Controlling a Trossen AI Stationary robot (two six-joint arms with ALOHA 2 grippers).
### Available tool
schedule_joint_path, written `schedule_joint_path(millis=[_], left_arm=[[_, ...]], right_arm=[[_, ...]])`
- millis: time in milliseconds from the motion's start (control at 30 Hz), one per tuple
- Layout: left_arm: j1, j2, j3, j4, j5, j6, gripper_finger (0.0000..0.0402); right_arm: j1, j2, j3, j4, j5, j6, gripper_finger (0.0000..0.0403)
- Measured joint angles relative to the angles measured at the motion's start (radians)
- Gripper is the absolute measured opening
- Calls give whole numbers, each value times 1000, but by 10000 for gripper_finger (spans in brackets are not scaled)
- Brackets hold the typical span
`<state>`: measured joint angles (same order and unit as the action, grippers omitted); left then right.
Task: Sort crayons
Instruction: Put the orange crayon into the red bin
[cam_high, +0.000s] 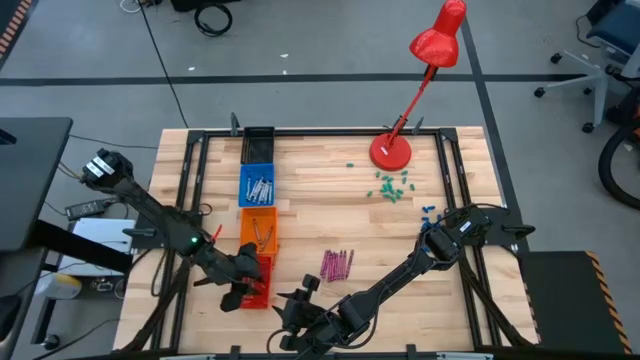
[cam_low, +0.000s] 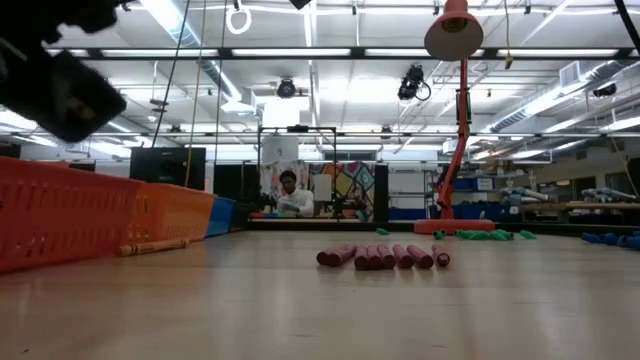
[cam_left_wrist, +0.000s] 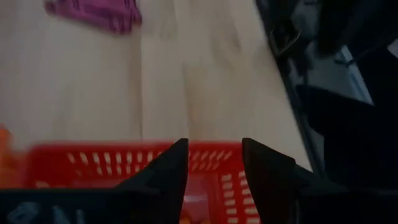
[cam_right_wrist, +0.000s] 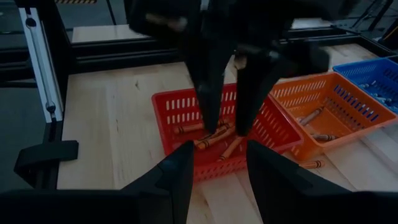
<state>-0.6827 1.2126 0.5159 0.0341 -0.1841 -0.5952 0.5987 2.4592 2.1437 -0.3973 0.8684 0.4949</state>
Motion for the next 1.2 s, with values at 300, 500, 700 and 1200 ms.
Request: schedule_joint_path(millis=[300,500,700,1200], left_arm=[[-108,-56,0,-6,-184,120,164],[-168,-55,0,-5,-225,131,164],[-193,-55,0,-5,-250,152,164],[-192,-55,0,-8,-250,199,164]], right_arm=[[-18,7,-82,20,-5,60,151],[-71,9,-212,105,-33,124,151],[-134,8,-284,157,-82,130,151],[-255,9,-286,187,-143,-153,151]])
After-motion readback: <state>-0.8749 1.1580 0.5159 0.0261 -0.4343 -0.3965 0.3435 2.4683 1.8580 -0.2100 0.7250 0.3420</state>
